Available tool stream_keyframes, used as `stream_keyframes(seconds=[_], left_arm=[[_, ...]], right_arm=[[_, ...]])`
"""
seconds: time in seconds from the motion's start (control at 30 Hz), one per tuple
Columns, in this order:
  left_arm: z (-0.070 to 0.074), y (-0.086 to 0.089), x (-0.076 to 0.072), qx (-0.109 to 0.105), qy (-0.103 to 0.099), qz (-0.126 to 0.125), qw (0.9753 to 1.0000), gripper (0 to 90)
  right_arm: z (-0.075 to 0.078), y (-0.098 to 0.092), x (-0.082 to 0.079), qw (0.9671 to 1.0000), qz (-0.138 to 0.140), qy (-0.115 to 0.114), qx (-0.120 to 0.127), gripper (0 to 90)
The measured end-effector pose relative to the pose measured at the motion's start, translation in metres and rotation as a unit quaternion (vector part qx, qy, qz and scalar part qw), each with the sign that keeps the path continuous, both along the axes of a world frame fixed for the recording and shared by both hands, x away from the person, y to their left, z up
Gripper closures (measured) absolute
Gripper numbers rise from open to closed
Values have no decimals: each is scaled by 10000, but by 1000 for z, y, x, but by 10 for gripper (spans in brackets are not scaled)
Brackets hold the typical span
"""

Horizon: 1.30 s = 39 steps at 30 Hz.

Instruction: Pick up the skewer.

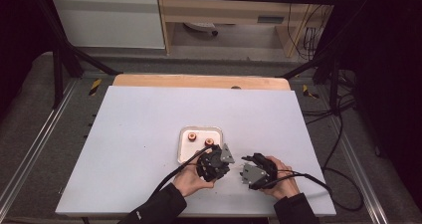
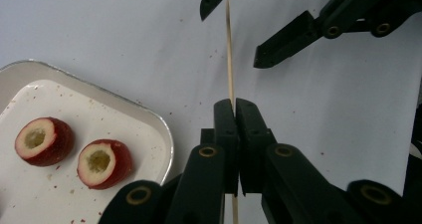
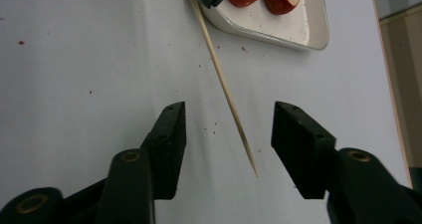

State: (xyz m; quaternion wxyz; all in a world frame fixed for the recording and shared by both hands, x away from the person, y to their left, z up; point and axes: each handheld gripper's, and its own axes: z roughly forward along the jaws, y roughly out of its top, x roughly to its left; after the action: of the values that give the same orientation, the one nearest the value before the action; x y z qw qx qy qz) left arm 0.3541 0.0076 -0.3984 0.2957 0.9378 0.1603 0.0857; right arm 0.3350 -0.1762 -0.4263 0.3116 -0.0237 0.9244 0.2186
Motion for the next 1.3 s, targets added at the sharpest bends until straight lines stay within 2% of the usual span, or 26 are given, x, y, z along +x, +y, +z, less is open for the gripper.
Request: stream_keyframes(seconds=[0.03,0.07,0.23,0.47,0.7,1.0,1.1,1.17,1.27,1.3], left_arm=[[0,-1,0,22,-3,-23,10000,885],[0,-2,0,31,4,-42,10000,885],[0,-5,-1,75,25,-95,9999,885],[-1,-6,-1,83,60,-116,9999,885],[-2,-6,-1,92,72,-143,9998,885],[-1,-5,1,153,166,-140,9996,878],[0,-3,3,195,220,-107,9995,810],[1,0,8,443,348,-45,9984,761],[1,2,11,591,521,-14,9969,746],[1,2,11,591,521,-14,9969,747]], right_arm=[[-1,1,-2,10000,45,-6,-60,543],[-1,1,-1,9997,131,-135,-170,565],[-2,3,-1,9980,365,-268,-436,657],[-4,5,-2,9946,625,-433,-714,781],[-6,5,-4,9916,797,-537,-869,867],[-6,6,-7,9864,987,-718,-1098,892],[-5,7,-7,9847,991,-814,-1176,891],[-4,8,-7,9819,1026,-904,-1308,892],[-4,10,-7,9790,1068,-975,-1437,892],[-3,12,-6,9776,1090,-1025,-1479,891]])
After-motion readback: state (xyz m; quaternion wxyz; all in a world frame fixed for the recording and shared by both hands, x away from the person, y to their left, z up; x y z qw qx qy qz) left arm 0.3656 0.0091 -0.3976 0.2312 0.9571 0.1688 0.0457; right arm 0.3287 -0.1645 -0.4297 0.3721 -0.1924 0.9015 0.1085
